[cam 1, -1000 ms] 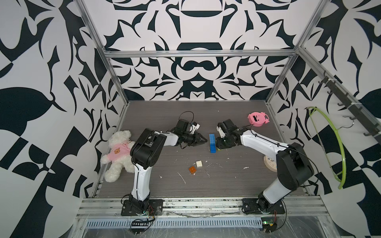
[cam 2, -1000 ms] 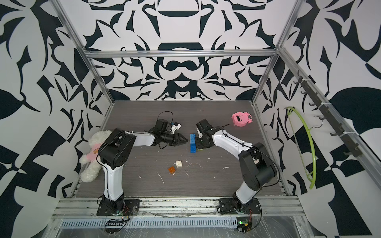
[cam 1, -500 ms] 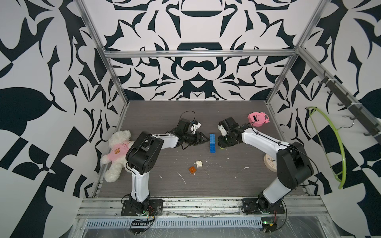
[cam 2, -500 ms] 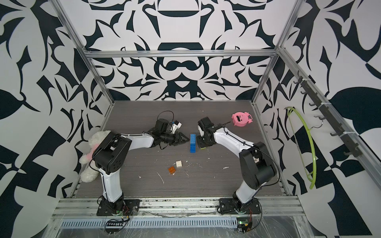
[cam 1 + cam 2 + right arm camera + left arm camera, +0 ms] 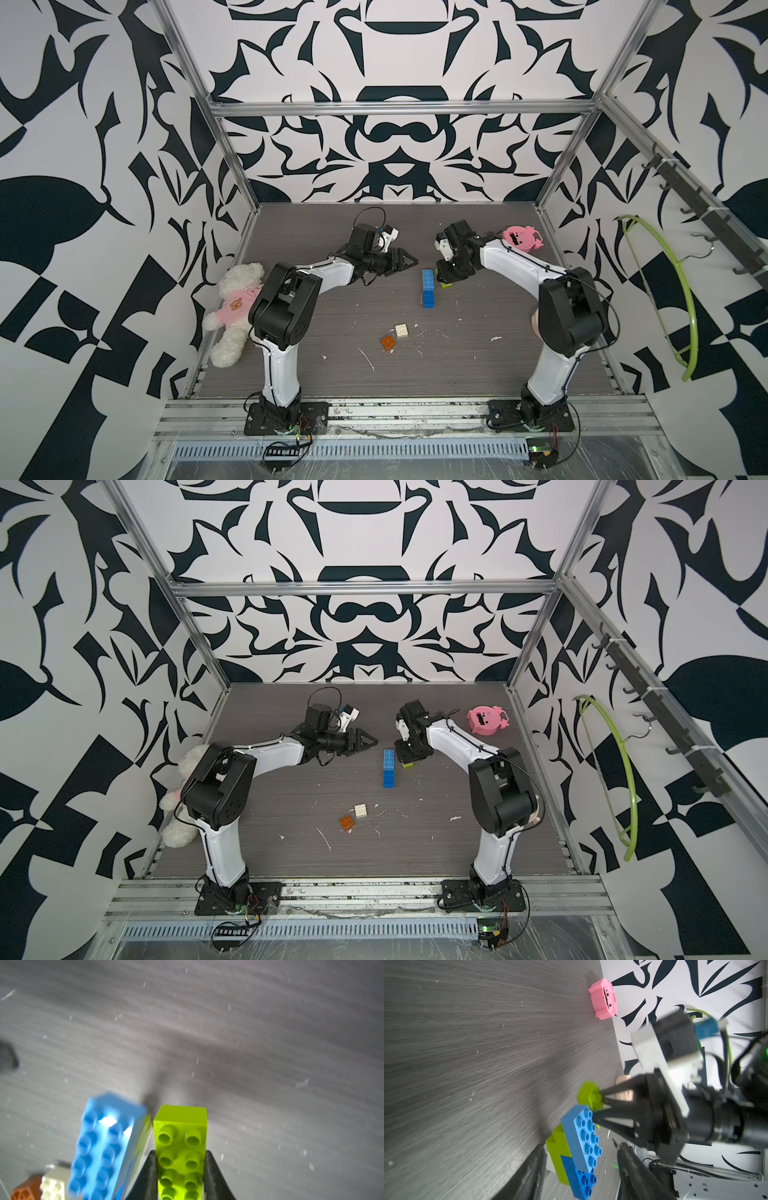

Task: Assemble a heart with lego
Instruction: Adjust the lego brick at the center of the board.

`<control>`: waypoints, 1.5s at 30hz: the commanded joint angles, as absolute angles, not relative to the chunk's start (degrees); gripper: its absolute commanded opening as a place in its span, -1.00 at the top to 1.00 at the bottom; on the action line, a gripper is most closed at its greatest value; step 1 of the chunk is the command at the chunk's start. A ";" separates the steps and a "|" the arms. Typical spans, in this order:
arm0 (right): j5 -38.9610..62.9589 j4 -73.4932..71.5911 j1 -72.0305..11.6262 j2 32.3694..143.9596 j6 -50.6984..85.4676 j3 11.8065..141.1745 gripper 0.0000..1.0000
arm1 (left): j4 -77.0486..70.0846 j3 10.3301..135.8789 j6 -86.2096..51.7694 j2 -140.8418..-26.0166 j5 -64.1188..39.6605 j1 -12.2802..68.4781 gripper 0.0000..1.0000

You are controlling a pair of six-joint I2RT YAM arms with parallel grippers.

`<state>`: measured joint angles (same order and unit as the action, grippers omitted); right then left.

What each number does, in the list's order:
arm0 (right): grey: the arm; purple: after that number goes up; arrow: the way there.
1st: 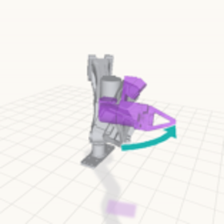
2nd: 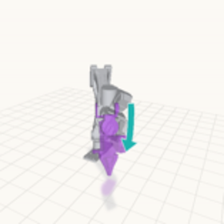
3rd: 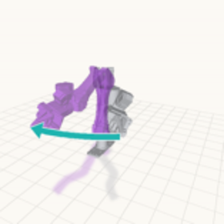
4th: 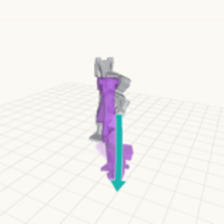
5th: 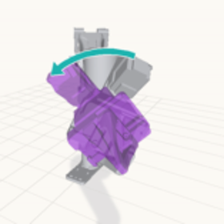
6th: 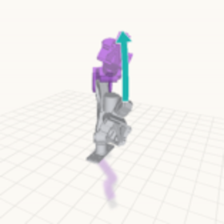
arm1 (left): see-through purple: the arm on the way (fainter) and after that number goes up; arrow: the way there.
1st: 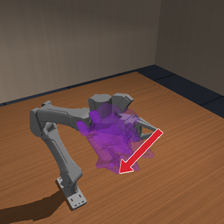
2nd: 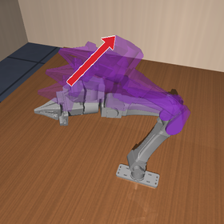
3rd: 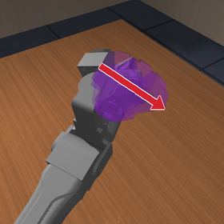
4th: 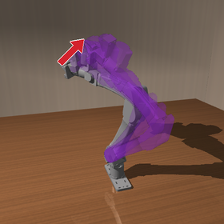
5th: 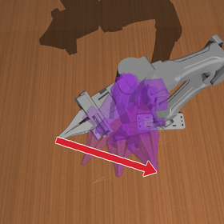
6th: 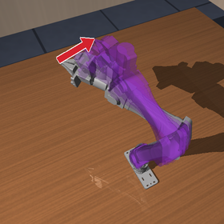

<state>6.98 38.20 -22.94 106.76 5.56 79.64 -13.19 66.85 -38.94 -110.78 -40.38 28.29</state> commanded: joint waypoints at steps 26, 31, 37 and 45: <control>12.73 44.03 -25.42 112.13 -5.33 91.22 1.00 | -17.87 58.35 -40.67 -108.06 -42.06 27.80 -0.37; 9.89 44.03 -24.63 110.56 -4.15 91.23 1.00 | -21.11 60.02 -42.59 -110.83 -43.41 27.78 -0.38; 5.86 44.54 -24.32 106.45 -2.04 89.62 1.00 | -24.21 62.78 -43.94 -114.12 -43.78 27.87 -0.31; 6.57 46.96 -24.76 96.73 -1.12 81.87 1.00 | -31.29 63.10 -48.23 -117.22 -45.45 28.19 -0.16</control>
<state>5.78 44.29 -24.40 100.64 -1.87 84.79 -27.11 61.89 -46.65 -116.16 -43.72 27.86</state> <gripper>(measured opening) 0.286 0.583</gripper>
